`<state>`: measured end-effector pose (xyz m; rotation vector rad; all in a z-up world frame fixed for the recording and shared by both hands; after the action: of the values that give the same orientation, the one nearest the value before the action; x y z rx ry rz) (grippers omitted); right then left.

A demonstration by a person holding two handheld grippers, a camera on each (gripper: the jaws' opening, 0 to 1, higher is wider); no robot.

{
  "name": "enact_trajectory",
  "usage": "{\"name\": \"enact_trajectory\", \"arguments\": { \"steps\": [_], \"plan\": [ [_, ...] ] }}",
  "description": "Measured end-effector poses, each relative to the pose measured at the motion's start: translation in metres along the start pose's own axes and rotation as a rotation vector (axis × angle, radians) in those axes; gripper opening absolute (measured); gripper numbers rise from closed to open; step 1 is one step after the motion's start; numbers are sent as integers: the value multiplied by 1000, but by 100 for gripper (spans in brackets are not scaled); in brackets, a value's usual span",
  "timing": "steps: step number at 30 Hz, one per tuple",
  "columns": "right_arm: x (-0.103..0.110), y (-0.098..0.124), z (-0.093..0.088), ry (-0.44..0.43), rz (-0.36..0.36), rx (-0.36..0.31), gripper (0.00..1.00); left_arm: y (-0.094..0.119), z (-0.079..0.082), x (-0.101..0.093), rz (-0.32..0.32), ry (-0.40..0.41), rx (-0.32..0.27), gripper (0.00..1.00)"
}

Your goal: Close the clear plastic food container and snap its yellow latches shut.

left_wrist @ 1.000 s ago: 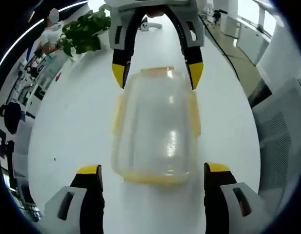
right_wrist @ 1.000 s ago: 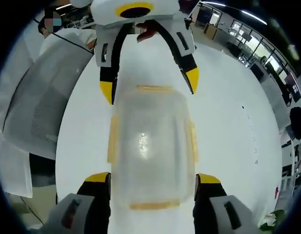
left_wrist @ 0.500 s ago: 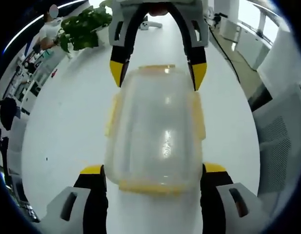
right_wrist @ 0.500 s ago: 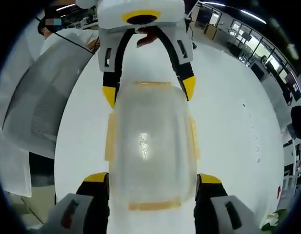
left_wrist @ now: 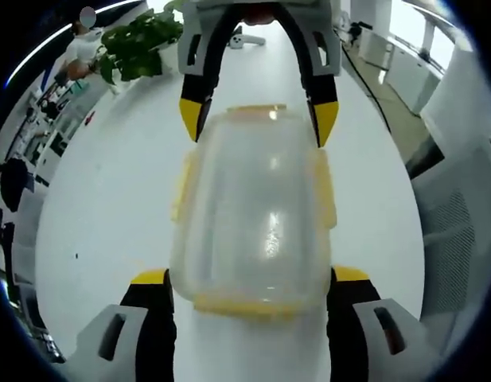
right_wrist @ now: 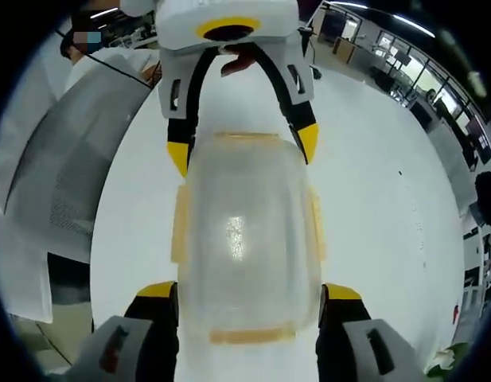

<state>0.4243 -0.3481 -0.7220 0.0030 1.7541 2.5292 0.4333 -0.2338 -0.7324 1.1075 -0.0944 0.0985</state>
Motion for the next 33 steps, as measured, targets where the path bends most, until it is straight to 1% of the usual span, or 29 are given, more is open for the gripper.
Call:
{"name": "enact_trajectory", "arguments": {
  "steps": [2, 7, 17, 23, 27, 33],
  "plan": [
    [1, -3, 5, 0, 0, -2, 70, 3, -7, -1, 0, -1, 5, 76],
    [6, -10, 26, -2, -1, -5, 70, 13, -26, -3, -1, 0, -1, 76],
    [15, -22, 59, 7, 3, 0, 71, 29, -56, -10, 0, 20, -1, 76],
    [20, -30, 80, 11, 5, 3, 71, 40, -79, -13, 0, 30, -2, 76],
    [20, -36, 95, 20, 9, 2, 71, 46, -94, -14, 4, 54, -15, 77],
    [19, -44, 117, 32, 13, 0, 71, 56, -114, -12, 8, 70, -5, 77]
  ]
}}
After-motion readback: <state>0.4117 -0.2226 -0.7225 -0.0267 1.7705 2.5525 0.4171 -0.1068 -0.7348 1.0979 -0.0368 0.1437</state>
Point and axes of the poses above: the point that each gripper's makers call its tool centre point, and the gripper's own axes: y roughly backward along the fingers, x roughly to its left, z roughly out of its top, the point moved 3 cm from there along y, roughly backward along the fingers, and after that the axes turned 1 degree about -y, right-handed, at the moved point
